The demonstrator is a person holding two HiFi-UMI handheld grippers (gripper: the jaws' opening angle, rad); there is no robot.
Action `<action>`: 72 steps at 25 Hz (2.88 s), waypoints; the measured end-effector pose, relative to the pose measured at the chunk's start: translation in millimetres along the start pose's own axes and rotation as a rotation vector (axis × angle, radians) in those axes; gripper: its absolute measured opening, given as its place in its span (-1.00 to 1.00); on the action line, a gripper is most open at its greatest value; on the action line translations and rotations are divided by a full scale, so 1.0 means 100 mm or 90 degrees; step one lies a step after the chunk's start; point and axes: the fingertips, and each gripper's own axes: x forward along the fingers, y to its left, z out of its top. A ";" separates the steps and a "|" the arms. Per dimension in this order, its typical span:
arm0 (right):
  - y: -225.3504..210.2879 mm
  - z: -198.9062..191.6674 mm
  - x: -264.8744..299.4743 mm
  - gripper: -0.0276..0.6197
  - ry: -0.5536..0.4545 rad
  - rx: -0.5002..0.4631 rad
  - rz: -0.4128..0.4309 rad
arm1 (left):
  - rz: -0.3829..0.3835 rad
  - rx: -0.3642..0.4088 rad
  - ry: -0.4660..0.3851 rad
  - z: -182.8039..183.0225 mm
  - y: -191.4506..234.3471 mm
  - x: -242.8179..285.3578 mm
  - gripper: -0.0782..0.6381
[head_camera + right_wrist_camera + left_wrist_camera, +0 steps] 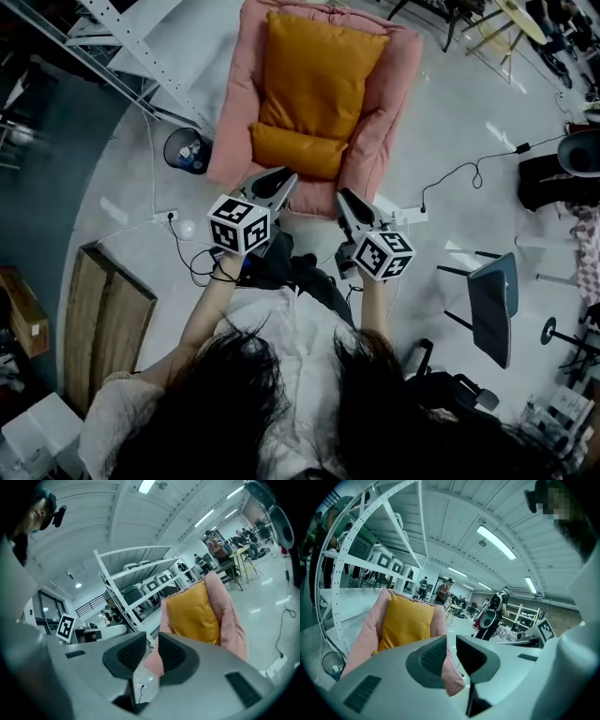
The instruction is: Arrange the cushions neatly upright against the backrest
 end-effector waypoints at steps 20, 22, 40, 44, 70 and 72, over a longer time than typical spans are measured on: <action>0.61 -0.61 0.22 -0.65 0.088 -0.006 0.063 | 0.058 -0.022 0.017 -0.42 0.09 -0.93 -0.58; 0.75 -0.68 0.21 -0.65 0.094 -0.016 0.071 | 0.066 -0.017 0.015 -0.46 0.10 -1.08 -0.58; 1.90 -1.49 -0.65 -0.67 0.099 -0.059 0.054 | 0.050 0.005 -0.006 -1.09 -0.53 -2.59 -0.58; 2.03 -1.57 -0.80 -0.67 0.104 -0.069 0.055 | 0.044 0.008 -0.017 -1.10 -0.65 -2.71 -0.58; 1.85 -1.46 -1.98 -0.69 0.130 -0.176 0.144 | 0.105 0.011 -0.055 -1.33 -1.87 -2.46 -0.58; 1.82 -1.48 -2.05 -0.70 0.131 -0.179 0.145 | 0.107 0.009 -0.055 -1.38 -1.94 -2.45 -0.58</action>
